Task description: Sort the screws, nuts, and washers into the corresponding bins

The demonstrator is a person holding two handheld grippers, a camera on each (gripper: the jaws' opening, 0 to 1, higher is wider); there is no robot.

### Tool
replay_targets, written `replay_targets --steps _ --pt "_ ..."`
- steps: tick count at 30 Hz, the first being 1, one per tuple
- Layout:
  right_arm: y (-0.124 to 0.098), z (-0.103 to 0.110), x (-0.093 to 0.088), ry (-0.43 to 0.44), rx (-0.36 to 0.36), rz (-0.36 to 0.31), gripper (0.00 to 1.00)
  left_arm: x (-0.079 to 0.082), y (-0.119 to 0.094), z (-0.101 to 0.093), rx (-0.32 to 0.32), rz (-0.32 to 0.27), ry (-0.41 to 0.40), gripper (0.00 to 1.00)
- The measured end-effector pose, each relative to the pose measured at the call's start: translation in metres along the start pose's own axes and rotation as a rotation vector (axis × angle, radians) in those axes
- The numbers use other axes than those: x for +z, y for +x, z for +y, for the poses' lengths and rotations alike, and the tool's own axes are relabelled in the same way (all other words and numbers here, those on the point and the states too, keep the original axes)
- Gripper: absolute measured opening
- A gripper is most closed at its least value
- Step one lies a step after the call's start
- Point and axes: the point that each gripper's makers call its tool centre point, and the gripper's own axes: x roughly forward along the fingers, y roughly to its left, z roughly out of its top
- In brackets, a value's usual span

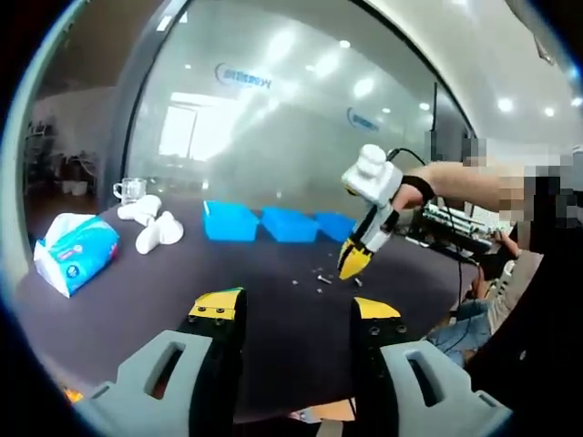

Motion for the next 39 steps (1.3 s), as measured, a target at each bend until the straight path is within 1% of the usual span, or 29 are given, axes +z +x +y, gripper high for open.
replay_targets --steps 2,4,8,10,12,19,20,24,28,30,32,39 --pt "-0.004 -0.003 0.005 0.007 -0.003 -0.001 0.15 0.0 0.0 0.001 0.0 0.0 -0.001 0.41" --pt "-0.007 -0.002 0.005 0.0 -0.003 0.015 0.14 0.001 0.001 0.0 -0.001 -0.003 -0.001 0.41" --pt "-0.008 0.002 0.007 0.044 0.022 0.028 0.14 0.001 0.002 -0.001 -0.007 -0.003 -0.002 0.41" --pt "-0.006 0.004 0.005 0.039 0.03 0.05 0.13 -0.001 0.003 -0.002 -0.009 -0.001 -0.004 0.41" --pt "-0.003 0.0 0.009 0.042 0.028 0.066 0.13 -0.002 0.003 -0.002 -0.009 0.001 -0.008 0.41" --pt "0.009 0.005 0.005 0.058 0.025 0.104 0.12 -0.004 0.005 -0.002 -0.014 0.002 -0.014 0.41" --pt "0.012 0.006 0.002 0.054 0.025 0.119 0.11 -0.005 0.005 -0.002 -0.015 0.003 -0.015 0.41" --pt "0.019 0.003 0.0 0.052 0.021 0.137 0.1 -0.006 0.004 -0.001 -0.013 0.006 -0.016 0.41" --pt "0.023 -0.002 0.005 0.068 0.019 0.132 0.08 -0.008 0.004 0.0 -0.008 0.007 -0.019 0.41" --pt "0.026 -0.005 0.007 0.07 0.011 0.13 0.05 -0.008 0.003 0.0 -0.009 0.006 -0.023 0.41" --pt "0.028 -0.004 0.004 0.067 0.006 0.136 0.04 -0.01 0.003 -0.001 -0.009 0.006 -0.025 0.41" --pt "0.034 -0.006 0.006 0.073 0.017 0.142 0.04 -0.012 0.001 0.002 0.0 0.01 -0.03 0.41"
